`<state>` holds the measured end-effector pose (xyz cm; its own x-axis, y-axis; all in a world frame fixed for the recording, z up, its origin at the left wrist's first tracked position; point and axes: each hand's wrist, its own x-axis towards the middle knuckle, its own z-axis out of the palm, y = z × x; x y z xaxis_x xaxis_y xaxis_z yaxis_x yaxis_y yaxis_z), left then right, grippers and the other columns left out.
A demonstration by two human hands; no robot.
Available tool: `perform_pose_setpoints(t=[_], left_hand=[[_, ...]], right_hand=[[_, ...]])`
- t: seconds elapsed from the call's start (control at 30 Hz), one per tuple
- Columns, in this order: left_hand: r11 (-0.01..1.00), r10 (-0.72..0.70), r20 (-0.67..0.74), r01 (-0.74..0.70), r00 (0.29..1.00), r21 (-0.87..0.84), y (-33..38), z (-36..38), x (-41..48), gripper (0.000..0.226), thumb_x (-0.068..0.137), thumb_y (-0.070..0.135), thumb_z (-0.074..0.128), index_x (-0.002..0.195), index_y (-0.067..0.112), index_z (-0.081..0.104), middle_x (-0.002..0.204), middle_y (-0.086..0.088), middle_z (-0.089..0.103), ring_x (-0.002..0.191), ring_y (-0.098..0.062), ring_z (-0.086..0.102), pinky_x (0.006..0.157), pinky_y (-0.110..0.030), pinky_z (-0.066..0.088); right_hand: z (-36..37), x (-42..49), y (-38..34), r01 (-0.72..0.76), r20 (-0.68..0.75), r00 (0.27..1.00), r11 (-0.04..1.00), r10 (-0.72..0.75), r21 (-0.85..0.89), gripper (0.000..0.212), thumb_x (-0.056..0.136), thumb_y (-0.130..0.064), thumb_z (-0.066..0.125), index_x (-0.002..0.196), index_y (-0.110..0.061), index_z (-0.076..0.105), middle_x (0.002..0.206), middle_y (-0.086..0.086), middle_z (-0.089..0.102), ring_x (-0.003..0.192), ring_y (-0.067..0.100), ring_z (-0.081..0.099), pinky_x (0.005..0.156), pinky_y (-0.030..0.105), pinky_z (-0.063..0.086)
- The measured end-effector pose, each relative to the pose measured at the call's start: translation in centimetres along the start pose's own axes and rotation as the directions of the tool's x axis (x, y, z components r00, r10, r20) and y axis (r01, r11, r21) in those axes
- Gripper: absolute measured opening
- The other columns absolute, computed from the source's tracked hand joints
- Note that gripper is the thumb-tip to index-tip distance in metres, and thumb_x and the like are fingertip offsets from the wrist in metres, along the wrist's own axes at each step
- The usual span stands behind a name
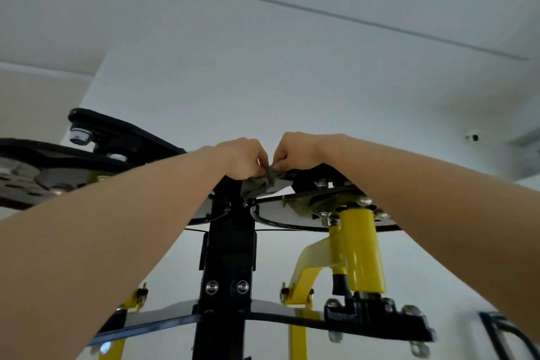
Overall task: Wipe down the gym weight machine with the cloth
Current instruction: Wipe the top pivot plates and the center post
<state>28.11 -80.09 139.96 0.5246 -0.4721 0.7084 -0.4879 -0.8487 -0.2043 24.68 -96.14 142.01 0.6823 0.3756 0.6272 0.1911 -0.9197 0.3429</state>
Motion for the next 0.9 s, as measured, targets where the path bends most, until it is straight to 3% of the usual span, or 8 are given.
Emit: perform_pose_setpoints(t=[0.2, 0.33, 0.43, 0.5, 0.6, 0.67, 0.8, 0.9], left_hand=[[0.966, 0.085, -0.095, -0.106, 0.992, -0.236, 2.5, 1.2, 1.2, 0.025, 0.101, 0.03, 0.056, 0.122, 0.026, 0.07, 0.12, 0.001, 0.07, 0.108, -0.017, 0.061, 0.093, -0.029, 0.045], [0.905, 0.096, -0.145, -0.147, 0.985, -0.399, 4.7, 1.4, 1.4, 0.027, 0.103, 0.036, 0.052, 0.117, 0.025, 0.072, 0.094, 0.011, 0.065, 0.097, -0.013, 0.058, 0.083, -0.026, 0.04], [0.853, 0.11, -0.176, -0.184, 0.978, -0.489, 6.5, 1.2, 1.5, 0.031, 0.102, 0.043, 0.053, 0.114, 0.025, 0.075, 0.106, 0.004, 0.07, 0.104, -0.016, 0.061, 0.092, -0.031, 0.047], [0.85, 0.123, -0.197, -0.206, 0.973, -0.485, 7.6, 0.9, 1.6, 0.032, 0.1, 0.046, 0.056, 0.114, 0.026, 0.076, 0.114, 0.002, 0.071, 0.11, -0.017, 0.06, 0.097, -0.032, 0.046], [0.857, 0.173, -0.222, -0.258, 0.959, -0.447, 9.6, 0.5, 1.9, 0.031, 0.098, 0.046, 0.06, 0.118, 0.027, 0.074, 0.117, 0.004, 0.071, 0.112, -0.014, 0.06, 0.094, -0.027, 0.043], [0.858, 0.201, -0.24, -0.289, 0.95, -0.424, 11.0, 0.4, 2.2, 0.03, 0.097, 0.045, 0.061, 0.118, 0.027, 0.074, 0.116, 0.005, 0.072, 0.11, -0.012, 0.062, 0.093, -0.025, 0.044], [0.867, 0.223, -0.283, -0.322, 0.933, -0.381, 12.6, 0.2, 2.6, 0.029, 0.095, 0.045, 0.065, 0.115, 0.027, 0.074, 0.111, 0.007, 0.073, 0.103, -0.01, 0.064, 0.095, -0.03, 0.05], [0.86, 0.244, -0.368, -0.376, 0.897, -0.346, 13.3, 0.5, 2.6, 0.028, 0.091, 0.042, 0.071, 0.113, 0.026, 0.075, 0.107, 0.007, 0.074, 0.1, -0.011, 0.066, 0.092, -0.033, 0.053]], right_hand=[[-1.5, -3.7, 3.4, -0.051, -0.045, 0.997, 0.993, 0.056, 0.105, 0.025, 0.097, -0.038, 0.062, 0.099, -0.02, 0.079, 0.095, -0.004, 0.074, 0.092, 0.015, 0.067, 0.089, 0.034, 0.053], [-2.5, -6.4, 5.5, -0.077, -0.1, 0.99, 0.968, 0.103, 0.237, 0.02, 0.097, -0.031, 0.064, 0.1, -0.021, 0.08, 0.093, -0.007, 0.075, 0.087, 0.009, 0.066, 0.089, 0.029, 0.052], [-3.0, -8.3, 7.4, -0.113, -0.116, 0.98, 0.929, 0.163, 0.353, 0.017, 0.096, -0.027, 0.065, 0.097, -0.02, 0.081, 0.086, -0.008, 0.075, 0.081, 0.007, 0.066, 0.085, 0.027, 0.052], [-3.1, -9.6, 8.8, -0.143, -0.109, 0.972, 0.896, 0.207, 0.421, 0.018, 0.097, -0.025, 0.065, 0.098, -0.017, 0.08, 0.088, -0.006, 0.076, 0.084, 0.009, 0.066, 0.089, 0.029, 0.052], [-3.1, -11.3, 10.7, -0.174, -0.118, 0.958, 0.86, 0.26, 0.48, 0.017, 0.097, -0.026, 0.066, 0.103, -0.019, 0.08, 0.097, -0.004, 0.077, 0.103, 0.016, 0.067, 0.102, 0.034, 0.05], [-3.1, -12.4, 11.6, -0.184, -0.125, 0.949, 0.83, 0.29, 0.526, 0.016, 0.095, -0.026, 0.068, 0.105, -0.02, 0.079, 0.102, -0.002, 0.077, 0.11, 0.019, 0.066, 0.102, 0.037, 0.051], [-3.1, -14.1, 12.5, -0.176, -0.165, 0.932, 0.802, 0.322, 0.571, 0.015, 0.092, -0.02, 0.072, 0.104, -0.018, 0.08, 0.099, -0.001, 0.078, 0.097, 0.011, 0.065, 0.095, 0.032, 0.052], [-3.4, -14.9, 12.8, -0.175, -0.215, 0.914, 0.813, 0.344, 0.555, 0.012, 0.089, -0.019, 0.075, 0.099, -0.02, 0.081, 0.098, 0.002, 0.077, 0.097, 0.015, 0.065, 0.091, 0.031, 0.052]])
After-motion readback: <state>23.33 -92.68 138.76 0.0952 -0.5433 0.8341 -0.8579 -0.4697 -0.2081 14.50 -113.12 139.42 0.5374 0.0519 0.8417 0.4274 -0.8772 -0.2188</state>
